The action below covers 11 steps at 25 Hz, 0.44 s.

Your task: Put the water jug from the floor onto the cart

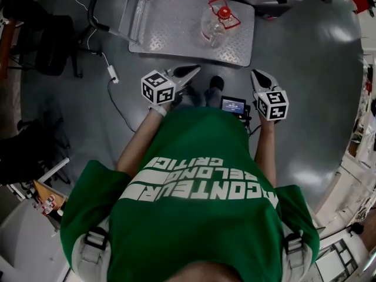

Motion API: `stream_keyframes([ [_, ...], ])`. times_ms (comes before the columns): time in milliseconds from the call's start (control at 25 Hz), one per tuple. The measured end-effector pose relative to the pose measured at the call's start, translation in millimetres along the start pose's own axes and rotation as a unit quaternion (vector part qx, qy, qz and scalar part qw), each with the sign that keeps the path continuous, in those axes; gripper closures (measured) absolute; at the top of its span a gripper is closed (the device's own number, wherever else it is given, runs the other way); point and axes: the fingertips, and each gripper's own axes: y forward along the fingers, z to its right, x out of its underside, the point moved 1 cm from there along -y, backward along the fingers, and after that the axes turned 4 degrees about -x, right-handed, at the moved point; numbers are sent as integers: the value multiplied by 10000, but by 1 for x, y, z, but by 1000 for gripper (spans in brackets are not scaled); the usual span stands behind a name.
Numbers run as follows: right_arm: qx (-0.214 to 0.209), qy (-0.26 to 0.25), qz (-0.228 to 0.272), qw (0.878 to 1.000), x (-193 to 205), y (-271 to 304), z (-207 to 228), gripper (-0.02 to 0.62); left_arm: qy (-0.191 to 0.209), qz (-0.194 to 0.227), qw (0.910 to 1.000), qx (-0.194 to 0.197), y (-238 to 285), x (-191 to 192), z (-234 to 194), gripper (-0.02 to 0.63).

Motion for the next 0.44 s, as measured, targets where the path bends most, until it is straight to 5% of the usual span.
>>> stream_keyframes([
  [440,136,51,48,9999,1,-2,-26,601,22,-14,9999,125,-23,6,-1,598],
])
